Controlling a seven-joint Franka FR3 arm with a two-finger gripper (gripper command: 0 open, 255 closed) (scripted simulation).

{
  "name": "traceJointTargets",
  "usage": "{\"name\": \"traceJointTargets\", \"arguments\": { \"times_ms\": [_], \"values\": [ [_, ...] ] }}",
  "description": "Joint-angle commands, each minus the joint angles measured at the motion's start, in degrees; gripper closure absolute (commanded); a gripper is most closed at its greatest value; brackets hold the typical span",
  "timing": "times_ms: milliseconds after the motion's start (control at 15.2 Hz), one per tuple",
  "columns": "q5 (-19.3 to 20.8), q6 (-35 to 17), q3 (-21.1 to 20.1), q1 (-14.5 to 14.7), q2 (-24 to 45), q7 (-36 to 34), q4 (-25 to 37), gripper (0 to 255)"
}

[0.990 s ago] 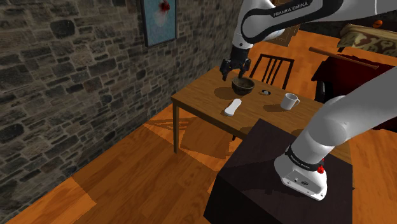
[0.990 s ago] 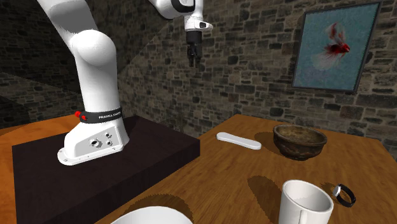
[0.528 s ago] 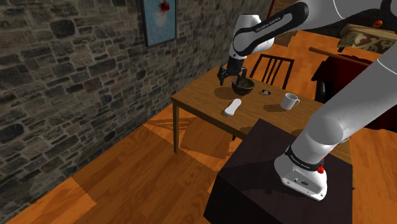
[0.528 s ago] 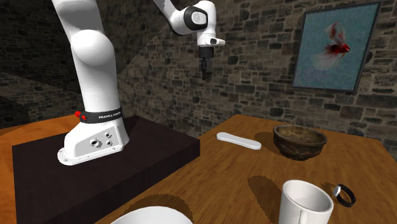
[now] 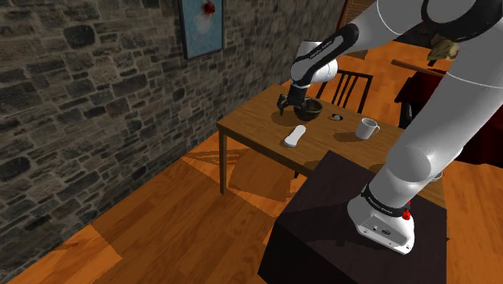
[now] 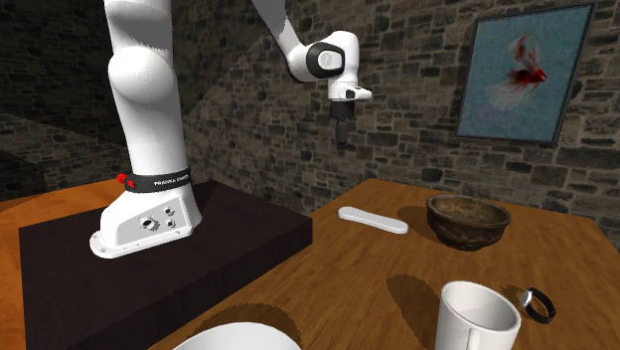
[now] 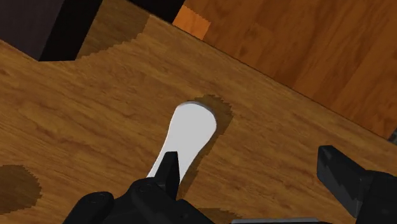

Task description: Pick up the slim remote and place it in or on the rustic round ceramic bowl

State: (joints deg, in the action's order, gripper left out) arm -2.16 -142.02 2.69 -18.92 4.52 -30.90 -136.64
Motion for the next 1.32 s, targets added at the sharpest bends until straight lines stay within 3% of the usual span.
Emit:
{"name": "traceJointTargets", "arguments": {
  "times_ms": [0, 858, 1254],
  "values": [
    [-0.6, -2.1, 0.9, -0.9, 3.7, -1.3, 1.5, 0],
    [-8.7, -13.3, 4.2, -7.9, 26.0, -6.5, 11.7, 0],
    [-9.7, -16.4, 3.1, -8.8, 30.6, -5.8, 13.2, 0]
  ]
}}
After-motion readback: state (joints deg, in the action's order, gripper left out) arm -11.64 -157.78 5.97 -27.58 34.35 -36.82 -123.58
